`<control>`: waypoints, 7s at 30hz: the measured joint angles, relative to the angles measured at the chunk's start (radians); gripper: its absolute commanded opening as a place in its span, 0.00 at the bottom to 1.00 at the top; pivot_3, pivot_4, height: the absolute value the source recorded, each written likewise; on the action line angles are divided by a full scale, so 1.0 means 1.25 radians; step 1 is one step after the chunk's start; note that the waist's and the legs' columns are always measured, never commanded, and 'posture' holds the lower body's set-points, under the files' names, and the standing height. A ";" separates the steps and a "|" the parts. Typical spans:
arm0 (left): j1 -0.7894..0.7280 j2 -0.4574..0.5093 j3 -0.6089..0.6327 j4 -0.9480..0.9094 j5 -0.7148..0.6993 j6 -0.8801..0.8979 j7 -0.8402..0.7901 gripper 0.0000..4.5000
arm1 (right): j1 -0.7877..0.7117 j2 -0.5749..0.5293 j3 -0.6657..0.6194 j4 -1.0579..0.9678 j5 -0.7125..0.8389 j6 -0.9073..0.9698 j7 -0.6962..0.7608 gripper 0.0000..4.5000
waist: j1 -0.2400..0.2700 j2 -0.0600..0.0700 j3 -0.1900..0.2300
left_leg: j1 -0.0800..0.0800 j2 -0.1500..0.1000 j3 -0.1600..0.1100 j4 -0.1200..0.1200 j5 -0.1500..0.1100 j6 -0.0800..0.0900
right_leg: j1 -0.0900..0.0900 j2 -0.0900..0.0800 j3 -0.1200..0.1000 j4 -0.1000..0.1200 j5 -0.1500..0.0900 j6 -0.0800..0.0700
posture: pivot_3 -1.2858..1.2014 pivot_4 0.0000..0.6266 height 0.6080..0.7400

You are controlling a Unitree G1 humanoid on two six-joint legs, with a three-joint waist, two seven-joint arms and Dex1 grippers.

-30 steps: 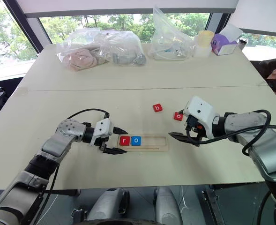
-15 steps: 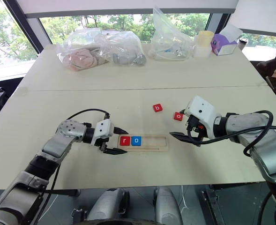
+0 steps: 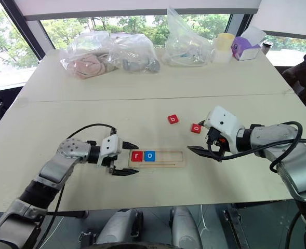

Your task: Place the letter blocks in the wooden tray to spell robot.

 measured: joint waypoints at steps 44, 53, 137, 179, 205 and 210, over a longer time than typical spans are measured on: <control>0.115 0.180 0.391 -0.469 -0.501 0.511 0.264 0.99 | -0.282 0.633 0.117 0.532 -0.252 0.042 -0.543 1.00 | -0.024 -0.001 0.001 | 0.000 0.000 0.000 -0.001 0.000 -0.001 | -0.002 0.002 0.000 0.002 0.000 -0.001 | 0.52 0.24 0.89; 0.137 0.177 0.375 -0.480 -0.493 0.493 0.298 0.99 | -0.292 0.640 0.145 0.581 -0.290 -0.023 -0.525 1.00 | -0.029 -0.001 0.001 | 0.002 0.000 0.000 -0.001 0.001 -0.001 | -0.001 0.003 0.000 0.003 0.001 -0.001 | 0.52 0.24 0.89; 0.042 0.147 0.214 -0.324 -0.343 0.345 0.183 1.00 | -0.070 -0.040 0.166 0.350 -0.146 -0.303 0.325 0.97 | -0.017 -0.005 0.008 | -0.002 0.000 0.000 -0.002 0.000 0.000 | -0.003 0.000 -0.001 -0.003 -0.001 0.001 | 0.52 0.24 0.89; 0.131 0.179 0.271 -0.406 -0.364 0.379 0.245 1.00 | -0.142 0.012 0.238 0.610 -0.296 -0.561 0.401 0.70 | 0.003 -0.004 0.008 | -0.001 0.000 0.000 -0.001 0.000 0.000 | 0.000 -0.001 0.000 -0.002 0.000 0.000 | 0.52 0.24 0.89; 0.143 0.182 0.276 -0.429 -0.365 0.388 0.245 1.00 | -0.273 0.193 0.341 0.383 -0.240 -0.312 0.373 0.24 | 0.001 -0.004 0.008 | -0.002 -0.001 0.000 -0.001 0.000 0.000 | -0.002 -0.001 0.000 0.000 0.000 0.000 | 0.52 0.24 0.89; 0.172 0.190 0.290 -0.447 -0.373 0.396 0.259 1.00 | -0.278 0.215 0.365 0.411 -0.263 -0.318 0.364 0.24 | 0.001 -0.004 0.008 | -0.002 -0.001 0.000 -0.001 0.000 -0.001 | -0.003 -0.001 0.000 0.001 0.000 0.000 | 0.52 0.24 0.89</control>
